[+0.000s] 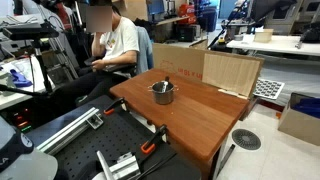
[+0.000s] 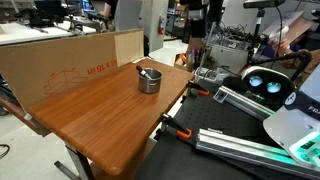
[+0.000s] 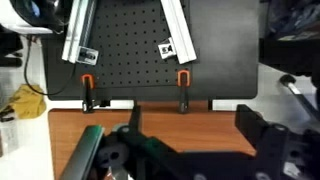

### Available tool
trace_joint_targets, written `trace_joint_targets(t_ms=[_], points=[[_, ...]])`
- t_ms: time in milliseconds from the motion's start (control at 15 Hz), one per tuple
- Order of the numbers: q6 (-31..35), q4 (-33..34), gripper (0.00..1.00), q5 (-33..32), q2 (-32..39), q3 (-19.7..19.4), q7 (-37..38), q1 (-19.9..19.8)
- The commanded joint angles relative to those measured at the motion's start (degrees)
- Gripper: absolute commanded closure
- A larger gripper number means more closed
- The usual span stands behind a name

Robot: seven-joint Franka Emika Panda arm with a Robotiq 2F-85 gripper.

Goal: Take the marker out of the cup and put it on the table

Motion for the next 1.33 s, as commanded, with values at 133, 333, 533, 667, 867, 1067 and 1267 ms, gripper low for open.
trace_joint_targets(t_ms=[133, 333, 533, 667, 867, 1067, 1267], points=[[-0.11, 0.18, 0.0, -0.49, 0.23, -1.14, 0.46, 1.23], [-0.11, 0.18, 0.0, -0.49, 0.23, -1.15, 0.46, 1.23], [-0.11, 0.18, 0.0, -0.49, 0.23, -1.15, 0.46, 1.23], [-0.11, 0.18, 0.0, -0.49, 0.23, -1.14, 0.46, 1.23], [1.94, -1.34, 0.0, -2.07, -0.35, -1.3, -0.97, 1.27], [7.36, -5.19, 0.0, -5.65, -1.58, -2.29, -3.39, 0.95], [15.42, -9.42, 0.0, -10.3, -2.53, -4.8, -7.07, 0.23]])
